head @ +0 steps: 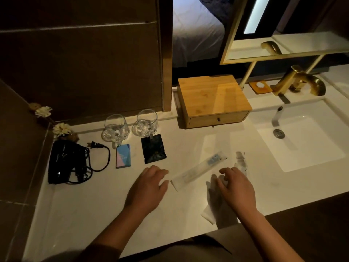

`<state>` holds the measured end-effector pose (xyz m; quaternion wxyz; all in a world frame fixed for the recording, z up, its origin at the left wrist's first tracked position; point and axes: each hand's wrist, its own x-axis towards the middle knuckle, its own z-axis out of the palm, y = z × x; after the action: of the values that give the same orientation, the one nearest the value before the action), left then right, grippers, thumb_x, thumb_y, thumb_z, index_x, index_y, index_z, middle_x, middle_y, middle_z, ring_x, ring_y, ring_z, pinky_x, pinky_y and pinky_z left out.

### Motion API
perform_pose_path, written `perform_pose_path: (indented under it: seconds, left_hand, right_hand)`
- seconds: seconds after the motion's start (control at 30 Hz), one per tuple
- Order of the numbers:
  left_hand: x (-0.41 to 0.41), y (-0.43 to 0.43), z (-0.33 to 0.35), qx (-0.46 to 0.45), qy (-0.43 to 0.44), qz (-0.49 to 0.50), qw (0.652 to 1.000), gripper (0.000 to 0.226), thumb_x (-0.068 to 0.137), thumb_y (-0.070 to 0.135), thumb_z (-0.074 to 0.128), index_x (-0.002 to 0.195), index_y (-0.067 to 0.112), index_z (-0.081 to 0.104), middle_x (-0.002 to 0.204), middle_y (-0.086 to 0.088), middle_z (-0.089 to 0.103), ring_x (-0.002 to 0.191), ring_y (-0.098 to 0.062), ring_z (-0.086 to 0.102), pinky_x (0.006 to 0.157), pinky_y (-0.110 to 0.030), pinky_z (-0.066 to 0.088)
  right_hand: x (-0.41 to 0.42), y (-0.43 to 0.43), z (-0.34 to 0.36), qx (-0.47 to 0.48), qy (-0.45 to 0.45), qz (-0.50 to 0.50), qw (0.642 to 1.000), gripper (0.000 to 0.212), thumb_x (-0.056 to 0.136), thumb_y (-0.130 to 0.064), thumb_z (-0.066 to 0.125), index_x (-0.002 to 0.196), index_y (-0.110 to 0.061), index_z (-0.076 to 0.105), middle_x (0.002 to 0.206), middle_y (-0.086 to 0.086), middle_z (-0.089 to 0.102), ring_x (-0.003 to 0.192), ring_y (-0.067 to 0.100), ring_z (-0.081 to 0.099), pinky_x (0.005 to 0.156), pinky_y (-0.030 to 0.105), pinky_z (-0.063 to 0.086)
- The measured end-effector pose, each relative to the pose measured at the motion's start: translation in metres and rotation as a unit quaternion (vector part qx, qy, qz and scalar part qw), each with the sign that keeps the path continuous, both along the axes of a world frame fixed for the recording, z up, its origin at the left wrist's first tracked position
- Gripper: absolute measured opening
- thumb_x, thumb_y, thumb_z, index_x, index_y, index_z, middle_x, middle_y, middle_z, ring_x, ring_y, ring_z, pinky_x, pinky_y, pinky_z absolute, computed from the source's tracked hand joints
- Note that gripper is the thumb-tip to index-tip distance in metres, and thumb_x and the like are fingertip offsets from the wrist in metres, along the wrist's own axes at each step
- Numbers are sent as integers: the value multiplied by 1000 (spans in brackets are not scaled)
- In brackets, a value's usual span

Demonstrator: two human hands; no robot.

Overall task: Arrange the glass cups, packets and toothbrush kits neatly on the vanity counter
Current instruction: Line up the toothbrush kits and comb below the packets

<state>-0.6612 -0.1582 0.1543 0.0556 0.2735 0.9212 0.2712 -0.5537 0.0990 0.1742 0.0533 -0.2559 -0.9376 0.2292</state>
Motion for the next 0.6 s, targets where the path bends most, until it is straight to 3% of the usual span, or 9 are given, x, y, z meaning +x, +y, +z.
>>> perform_pose_path:
  seconds: [0.2,0.37,0.5,0.6]
  left_hand:
    - [6,73,4,-133,30,-104,985,54,91,57,47,137,28,45,121,0,52,106,-22,50,90,-41,49]
    - [-2,97,-3,-180,52,-117,975,40,93,45,53,125,21,54,112,-6,56,99,-27,54,86,-42,48]
    - [-3,100,-9,-186,58,-116,974,25,95,23,48,114,16,63,100,-8,62,85,-27,59,69,-39,47]
    - [-3,104,-7,-182,33,-105,977,27,93,19,45,112,15,64,101,-7,62,87,-27,60,67,-38,46]
  right_hand:
    - [12,-1,-5,47,-113,-14,992,54,80,-68,55,113,-25,54,105,-3,59,83,16,58,63,32,53]
    - [8,-3,-3,9,-105,-34,994,37,85,-38,63,113,-17,52,112,5,54,80,20,56,61,29,48]
    - [10,0,0,-52,-71,-76,993,22,85,-24,62,103,-17,51,103,3,53,72,19,53,58,28,44]
    - [14,7,3,-114,-49,-116,985,17,80,-18,64,91,-19,52,90,1,58,73,18,58,60,28,48]
